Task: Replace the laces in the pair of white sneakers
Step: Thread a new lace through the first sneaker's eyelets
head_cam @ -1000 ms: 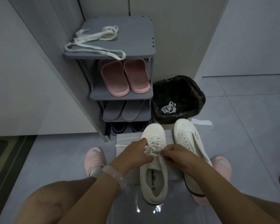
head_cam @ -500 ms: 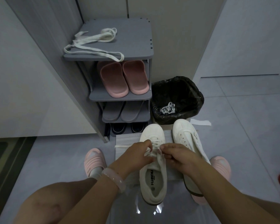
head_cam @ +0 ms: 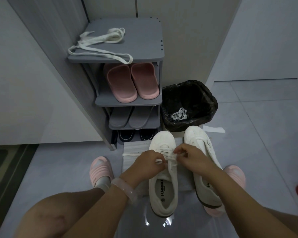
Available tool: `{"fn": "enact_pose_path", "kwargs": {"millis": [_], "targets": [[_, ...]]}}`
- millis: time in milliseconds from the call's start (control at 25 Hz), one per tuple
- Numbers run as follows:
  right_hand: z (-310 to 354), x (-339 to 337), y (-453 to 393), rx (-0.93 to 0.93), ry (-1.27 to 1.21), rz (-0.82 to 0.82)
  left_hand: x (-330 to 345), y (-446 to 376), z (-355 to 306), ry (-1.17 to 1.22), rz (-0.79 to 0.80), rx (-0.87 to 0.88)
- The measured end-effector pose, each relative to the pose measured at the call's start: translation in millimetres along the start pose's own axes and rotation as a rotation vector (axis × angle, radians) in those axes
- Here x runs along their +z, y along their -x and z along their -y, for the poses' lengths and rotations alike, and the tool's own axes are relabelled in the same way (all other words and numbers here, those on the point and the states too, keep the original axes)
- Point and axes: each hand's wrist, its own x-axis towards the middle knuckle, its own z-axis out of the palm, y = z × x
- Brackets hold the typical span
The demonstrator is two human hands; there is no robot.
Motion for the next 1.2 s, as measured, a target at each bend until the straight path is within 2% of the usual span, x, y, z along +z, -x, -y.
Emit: {"fn": "enact_pose_path", "kwargs": {"millis": [160,280,440,560,680,760,840,920,1000,1080,1120,1200], "targets": [[-4.4,2.2,3.7,-0.152,0.167,0.263,-0.7,-0.7,-3.3,0.021,0.018,-0.011],[-9.3,12.7,1.6,-0.151,0.29,0.215,-5.4,0.9,-10.7,0.014,0.033,0.009],[-7.7,11.6,-0.6,-0.094,0.279,0.221,-34.2,3.0,-11.3,0.191,0.024,-0.013],[-4.6,13.3,2.4,-0.09,0.297,0.206,-38.2,6.9,-11.2,0.07,0.082,0.042],[2.8,18.9,7.0,-0.182,0.274,0.168,-26.5,5.9,-18.5,0.104,0.008,0.119],[13.3,16.4,11.3,-0.232,0.08,0.118,-22.1,1.5,-18.7,0.204,-0.1,0.133],[24.3,4.6,13.4,-0.102,-0.347,-0.006,-20.8,-4.1,-11.0,0.245,-0.207,0.065],[25.9,-15.3,10.8,-0.017,-0.727,-0.213,-16.5,-4.8,-0.7,0.08,-0.107,-0.044],[29.6,-33.9,10.0,0.009,-0.871,-0.357,-6.7,-0.8,5.4,-0.17,0.089,-0.095],[29.9,-44.6,10.7,0.056,-0.707,-0.443,0.5,2.2,5.9,-0.27,0.114,-0.128],[28.2,-47.3,10.5,0.091,-0.503,-0.442,-0.9,1.4,5.9,-0.295,0.065,-0.143],[21.1,-47.8,10.2,0.172,0.109,-0.264,-13.9,-0.1,3.4,-0.369,-0.006,-0.15]]}}
